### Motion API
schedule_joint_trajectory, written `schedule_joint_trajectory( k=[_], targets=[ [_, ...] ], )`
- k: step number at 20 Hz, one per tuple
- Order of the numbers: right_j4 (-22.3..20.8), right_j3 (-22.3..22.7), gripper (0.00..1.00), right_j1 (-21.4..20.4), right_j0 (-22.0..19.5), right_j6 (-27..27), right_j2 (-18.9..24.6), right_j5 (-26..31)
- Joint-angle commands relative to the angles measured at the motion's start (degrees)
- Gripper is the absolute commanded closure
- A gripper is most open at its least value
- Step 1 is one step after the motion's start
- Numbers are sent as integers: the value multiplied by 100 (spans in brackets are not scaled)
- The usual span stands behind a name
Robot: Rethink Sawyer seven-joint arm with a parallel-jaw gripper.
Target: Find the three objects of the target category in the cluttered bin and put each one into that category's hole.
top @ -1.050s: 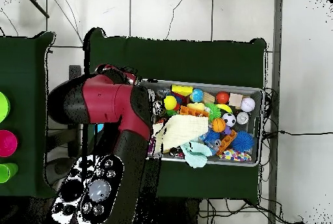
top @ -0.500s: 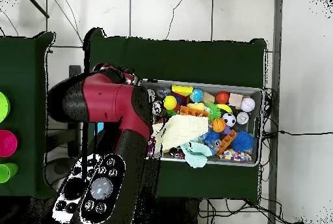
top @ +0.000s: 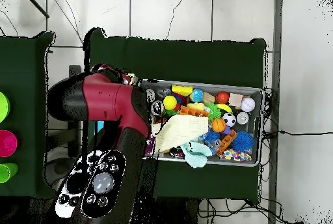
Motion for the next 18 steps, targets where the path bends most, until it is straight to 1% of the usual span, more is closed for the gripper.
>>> schedule_joint_trajectory(
  k=[1,13,18],
  targets=[
    [177,823,100,317,-142,1125,787,-371],
    [144,906,100,360,-243,1007,913,-576],
    [127,926,100,359,-245,986,941,-537]
  ],
)
